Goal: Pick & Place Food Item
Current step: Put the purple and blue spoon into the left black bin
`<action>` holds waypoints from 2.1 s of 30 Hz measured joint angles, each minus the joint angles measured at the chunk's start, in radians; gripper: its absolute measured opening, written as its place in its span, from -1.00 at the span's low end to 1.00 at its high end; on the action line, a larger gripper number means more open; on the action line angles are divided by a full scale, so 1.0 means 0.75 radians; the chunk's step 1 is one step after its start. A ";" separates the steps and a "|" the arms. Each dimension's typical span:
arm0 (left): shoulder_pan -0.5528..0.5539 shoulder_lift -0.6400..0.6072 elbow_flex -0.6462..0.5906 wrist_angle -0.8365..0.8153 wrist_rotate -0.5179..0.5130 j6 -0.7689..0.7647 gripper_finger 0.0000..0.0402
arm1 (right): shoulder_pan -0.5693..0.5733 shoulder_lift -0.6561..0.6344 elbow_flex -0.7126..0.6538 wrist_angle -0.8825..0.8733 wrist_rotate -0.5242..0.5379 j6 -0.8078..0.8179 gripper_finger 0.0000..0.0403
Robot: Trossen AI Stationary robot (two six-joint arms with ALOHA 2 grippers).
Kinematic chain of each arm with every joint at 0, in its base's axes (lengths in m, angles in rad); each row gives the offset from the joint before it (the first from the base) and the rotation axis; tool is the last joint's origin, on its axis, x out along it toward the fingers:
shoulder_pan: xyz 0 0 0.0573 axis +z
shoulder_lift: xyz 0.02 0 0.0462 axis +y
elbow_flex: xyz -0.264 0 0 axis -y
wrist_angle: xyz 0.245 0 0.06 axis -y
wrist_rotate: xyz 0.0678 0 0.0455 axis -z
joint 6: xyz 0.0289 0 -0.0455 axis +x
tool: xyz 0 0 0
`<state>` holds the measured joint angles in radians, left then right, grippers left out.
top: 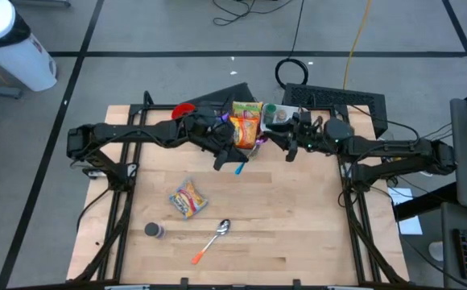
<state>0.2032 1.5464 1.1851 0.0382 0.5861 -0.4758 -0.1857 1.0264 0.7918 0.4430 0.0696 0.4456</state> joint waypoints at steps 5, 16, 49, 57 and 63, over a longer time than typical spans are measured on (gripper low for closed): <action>0.027 -0.059 0.000 -0.024 0.047 0.036 -0.98 | -0.046 -0.047 -0.002 0.082 0.043 -0.035 -0.08; 0.144 -0.216 0.001 -0.425 -0.079 0.235 -0.98 | -0.115 -0.115 -0.002 0.083 0.020 -0.063 0.04; 0.726 0.024 0.081 -1.007 -0.144 0.537 -0.98 | -0.154 0.002 -0.003 -0.279 0.086 -0.027 0.02; 0.725 0.313 0.446 -1.376 -0.290 0.639 -0.97 | -0.191 0.031 -0.003 -0.279 0.082 -0.018 0.02; 0.732 0.460 0.584 -1.457 -0.297 0.598 -0.97 | -0.197 0.031 -0.003 -0.280 0.081 -0.022 0.01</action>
<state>0.7525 1.8912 1.6231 -1.0548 0.3632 -0.0274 -0.3336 1.0500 0.7898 0.2329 0.1303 0.4294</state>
